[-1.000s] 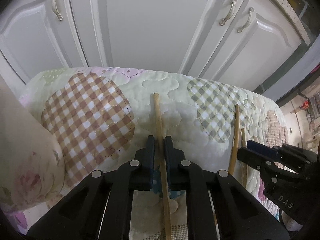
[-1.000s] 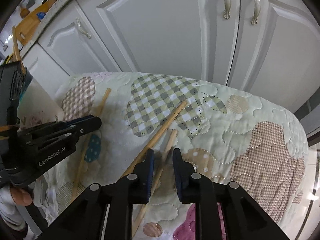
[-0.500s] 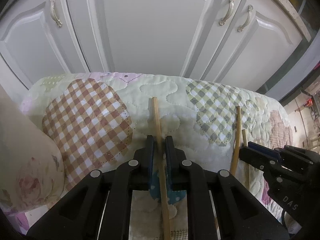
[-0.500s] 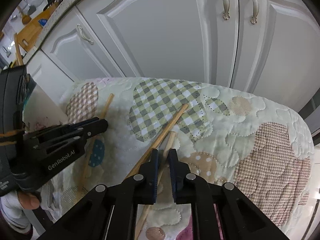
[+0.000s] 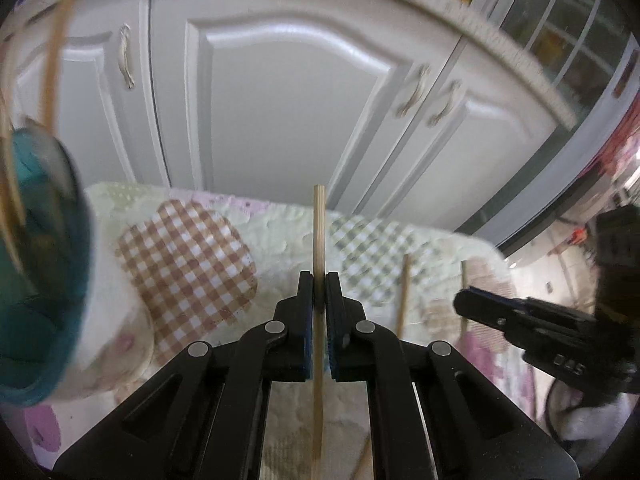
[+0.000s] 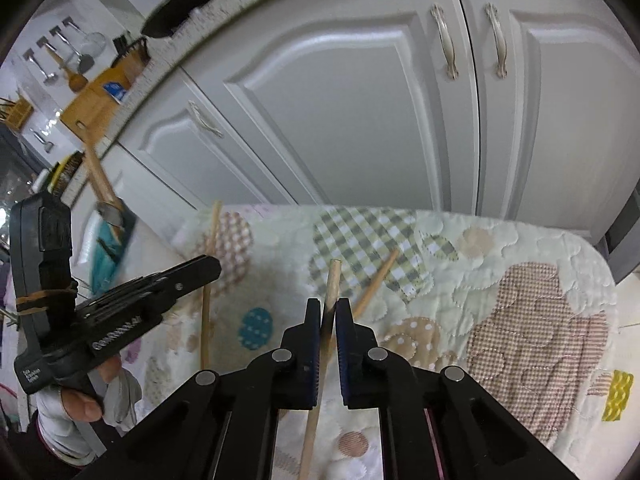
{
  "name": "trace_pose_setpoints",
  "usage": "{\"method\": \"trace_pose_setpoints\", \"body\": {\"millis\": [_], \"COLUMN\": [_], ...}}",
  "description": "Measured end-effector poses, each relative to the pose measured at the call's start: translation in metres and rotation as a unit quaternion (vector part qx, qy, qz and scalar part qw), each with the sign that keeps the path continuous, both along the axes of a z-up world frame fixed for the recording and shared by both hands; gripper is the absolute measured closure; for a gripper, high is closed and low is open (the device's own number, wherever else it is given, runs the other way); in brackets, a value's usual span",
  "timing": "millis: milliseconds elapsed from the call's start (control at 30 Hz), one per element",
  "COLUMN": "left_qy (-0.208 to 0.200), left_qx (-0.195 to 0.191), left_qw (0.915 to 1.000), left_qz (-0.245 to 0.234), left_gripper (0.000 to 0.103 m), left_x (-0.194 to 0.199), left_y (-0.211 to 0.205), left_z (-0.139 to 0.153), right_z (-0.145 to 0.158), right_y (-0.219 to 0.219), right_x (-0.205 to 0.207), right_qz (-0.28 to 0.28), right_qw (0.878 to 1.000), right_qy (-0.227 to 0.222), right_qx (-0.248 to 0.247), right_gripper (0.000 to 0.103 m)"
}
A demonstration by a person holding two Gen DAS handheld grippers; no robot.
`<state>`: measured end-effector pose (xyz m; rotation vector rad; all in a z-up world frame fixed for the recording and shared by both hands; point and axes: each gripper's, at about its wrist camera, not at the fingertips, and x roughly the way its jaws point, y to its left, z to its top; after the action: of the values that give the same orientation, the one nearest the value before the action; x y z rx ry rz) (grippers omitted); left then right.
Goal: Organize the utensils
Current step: 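Lift both held chopsticks off the quilt and carry them above the holder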
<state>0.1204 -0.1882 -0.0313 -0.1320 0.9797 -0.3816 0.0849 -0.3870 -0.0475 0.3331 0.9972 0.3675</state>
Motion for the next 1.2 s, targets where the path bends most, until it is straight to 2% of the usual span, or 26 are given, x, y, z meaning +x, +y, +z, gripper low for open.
{"method": "trace_pose_setpoints", "body": {"millis": [200, 367, 500, 567, 667, 867, 967, 1067, 1100, 1200], "left_qy": [-0.028, -0.049, -0.061, -0.066, -0.070, -0.071, -0.068, -0.065, -0.065, -0.065], "left_qx": [-0.028, -0.038, -0.040, -0.042, -0.046, -0.045, -0.046, -0.046, -0.046, -0.049], "left_qw": [0.9992, 0.9981, 0.9973, 0.9968, 0.9963, 0.9962, 0.9961, 0.9962, 0.9962, 0.9960], "left_qz": [-0.001, 0.000, 0.008, 0.013, 0.016, 0.023, 0.031, 0.035, 0.036, 0.038], "left_gripper": [0.099, 0.099, 0.099, 0.099, 0.099, 0.099, 0.099, 0.098, 0.098, 0.098], "left_x": [-0.030, -0.051, -0.065, -0.072, -0.081, -0.095, -0.096, -0.096, -0.096, -0.096], "left_y": [0.017, 0.035, 0.047, 0.051, 0.056, 0.064, 0.069, 0.072, 0.072, 0.074], "left_z": [0.037, 0.062, 0.072, 0.076, 0.078, 0.079, 0.079, 0.078, 0.077, 0.077], "right_z": [0.035, 0.068, 0.075, 0.066, 0.032, -0.022, -0.039, -0.051, -0.053, -0.046], "right_y": [0.000, 0.014, 0.022, 0.027, 0.040, 0.067, 0.077, 0.077, 0.076, 0.067], "right_x": [-0.018, -0.036, -0.041, -0.038, -0.027, 0.005, 0.022, 0.030, 0.031, 0.025], "right_qz": [0.002, 0.015, 0.019, 0.028, 0.035, 0.056, 0.061, 0.065, 0.065, 0.061], "right_qw": [0.999, 0.997, 0.997, 0.998, 0.998, 0.991, 0.985, 0.985, 0.986, 0.991], "right_qy": [-0.034, -0.072, -0.079, -0.063, -0.017, 0.025, 0.037, 0.055, 0.056, 0.051], "right_qx": [0.025, 0.022, 0.006, -0.010, -0.053, -0.120, -0.156, -0.151, -0.146, -0.110], "right_gripper": [0.097, 0.097, 0.098, 0.098, 0.092, 0.092, 0.082, 0.083, 0.094, 0.097]}}
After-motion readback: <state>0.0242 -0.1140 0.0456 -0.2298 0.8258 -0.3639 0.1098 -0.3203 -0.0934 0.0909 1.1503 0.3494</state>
